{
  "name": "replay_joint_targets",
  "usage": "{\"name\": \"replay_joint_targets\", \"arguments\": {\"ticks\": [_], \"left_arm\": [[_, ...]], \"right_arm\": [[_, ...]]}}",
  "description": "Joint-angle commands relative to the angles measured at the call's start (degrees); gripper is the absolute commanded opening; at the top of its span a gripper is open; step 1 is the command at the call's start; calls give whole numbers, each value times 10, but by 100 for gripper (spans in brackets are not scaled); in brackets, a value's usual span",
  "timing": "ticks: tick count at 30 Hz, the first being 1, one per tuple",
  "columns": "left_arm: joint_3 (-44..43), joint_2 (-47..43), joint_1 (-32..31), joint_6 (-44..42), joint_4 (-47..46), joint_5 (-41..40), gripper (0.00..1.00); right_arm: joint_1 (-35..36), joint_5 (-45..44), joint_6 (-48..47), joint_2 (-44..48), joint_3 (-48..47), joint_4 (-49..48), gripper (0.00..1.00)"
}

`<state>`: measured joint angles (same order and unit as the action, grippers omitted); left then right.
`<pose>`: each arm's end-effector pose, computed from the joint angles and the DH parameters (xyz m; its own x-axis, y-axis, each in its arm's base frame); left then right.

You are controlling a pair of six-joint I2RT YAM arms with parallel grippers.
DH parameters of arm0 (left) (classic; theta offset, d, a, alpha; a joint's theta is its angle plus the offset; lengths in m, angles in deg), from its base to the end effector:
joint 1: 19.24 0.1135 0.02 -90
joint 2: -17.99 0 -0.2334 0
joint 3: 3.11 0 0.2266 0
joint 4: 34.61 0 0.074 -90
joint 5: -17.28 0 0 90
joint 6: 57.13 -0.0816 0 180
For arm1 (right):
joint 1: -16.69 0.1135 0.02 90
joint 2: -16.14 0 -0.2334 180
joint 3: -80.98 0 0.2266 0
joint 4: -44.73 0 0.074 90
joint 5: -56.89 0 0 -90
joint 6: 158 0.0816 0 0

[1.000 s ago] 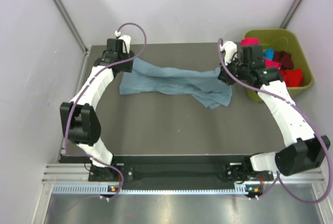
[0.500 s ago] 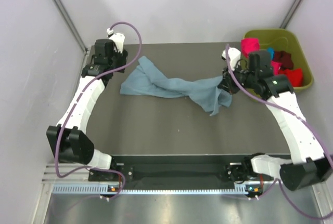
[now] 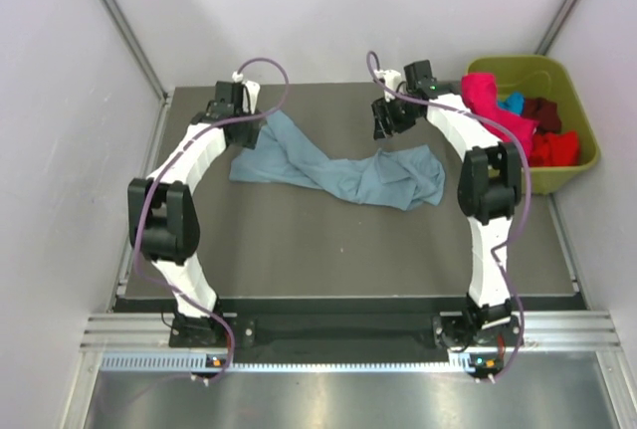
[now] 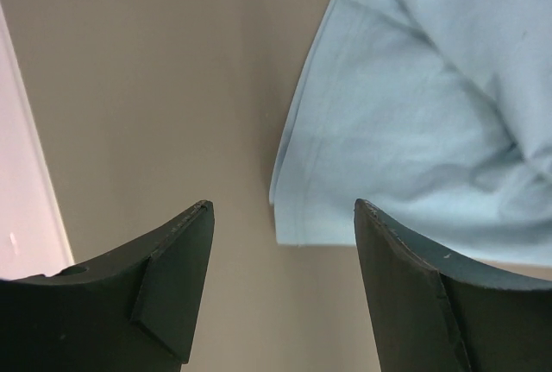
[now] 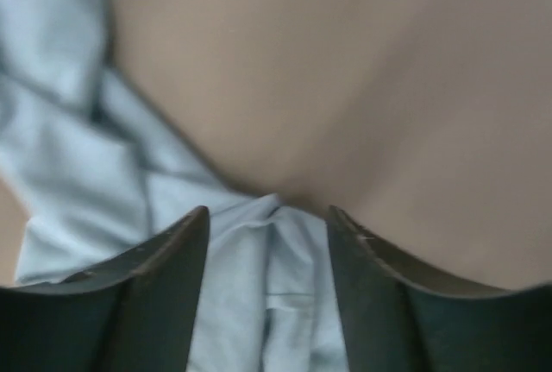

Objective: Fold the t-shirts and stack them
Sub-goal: Flatten the tshirt out

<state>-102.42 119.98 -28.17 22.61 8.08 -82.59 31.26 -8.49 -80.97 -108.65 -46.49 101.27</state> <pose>0.4006 -0.0488 0.2213 -0.6857 0.2854 -0.6696 0.1586 0.9564 0.2452 0.4433 0.1504 0.1961 -0.6570 -0.3816 -0.6502 -0.6300 0.7516 0.1955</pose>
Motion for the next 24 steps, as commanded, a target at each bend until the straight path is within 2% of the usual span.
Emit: {"name": "replay_joint_targets", "arguments": {"ticks": [1,8,13,16,21,24], "left_arm": [[-69,10,2,28,-8,13,71],[-71,26,2,39,-38,-4,72],[-88,44,2,33,-43,-13,72],[-98,56,2,30,-46,-10,72],[-116,68,2,36,-44,-5,72],[-116,71,2,38,-42,1,72]], "right_arm": [[0,-45,-27,7,-44,-26,61],[0,-71,-79,145,94,-43,62],[11,-70,-100,177,118,27,57],[25,-56,-144,193,146,65,54],[45,-49,-203,217,210,67,49],[52,-47,-202,214,216,65,49]]}}
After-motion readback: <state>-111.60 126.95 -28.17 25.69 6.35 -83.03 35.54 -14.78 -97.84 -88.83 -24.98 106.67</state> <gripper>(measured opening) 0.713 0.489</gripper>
